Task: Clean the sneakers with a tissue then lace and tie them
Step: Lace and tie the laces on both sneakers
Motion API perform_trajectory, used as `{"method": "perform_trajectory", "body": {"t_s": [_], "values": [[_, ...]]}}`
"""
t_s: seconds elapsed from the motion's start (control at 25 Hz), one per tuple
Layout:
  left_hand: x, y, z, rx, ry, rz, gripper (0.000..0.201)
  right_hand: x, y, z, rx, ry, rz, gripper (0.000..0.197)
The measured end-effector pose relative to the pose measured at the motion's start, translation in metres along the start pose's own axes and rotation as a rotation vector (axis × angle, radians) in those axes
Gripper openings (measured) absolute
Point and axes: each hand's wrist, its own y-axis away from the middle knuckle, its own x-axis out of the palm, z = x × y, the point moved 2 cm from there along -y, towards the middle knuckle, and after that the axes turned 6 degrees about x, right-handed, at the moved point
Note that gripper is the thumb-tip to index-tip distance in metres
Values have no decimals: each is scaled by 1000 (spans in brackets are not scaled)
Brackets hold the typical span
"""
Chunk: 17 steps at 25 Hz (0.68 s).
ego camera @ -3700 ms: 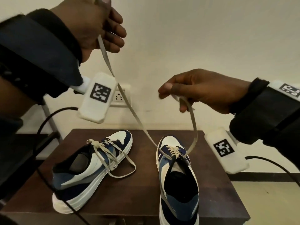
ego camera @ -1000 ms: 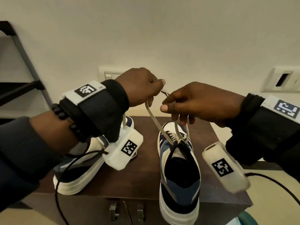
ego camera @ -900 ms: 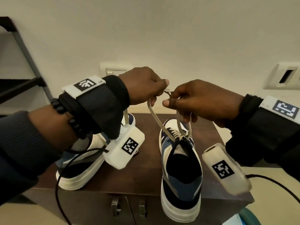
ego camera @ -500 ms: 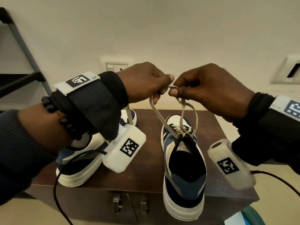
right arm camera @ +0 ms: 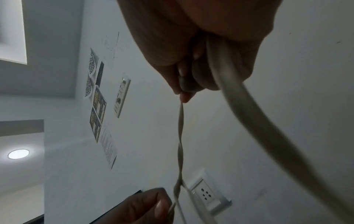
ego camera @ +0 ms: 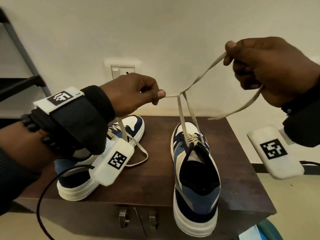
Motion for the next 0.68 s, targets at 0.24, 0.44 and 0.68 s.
{"method": "perform_trajectory", "body": {"t_s": [0.24,0.44,0.68], "values": [[-3,6,3,-68,-96,-41,29,-21,-2,-8,-71,294,-79,36],[26,9,13,-91,-203,147,21,-30,6,-50,114,644,7,34],[74,-1,12,16,-127,256,26,-12,15,-71,84,894,174,19]]}}
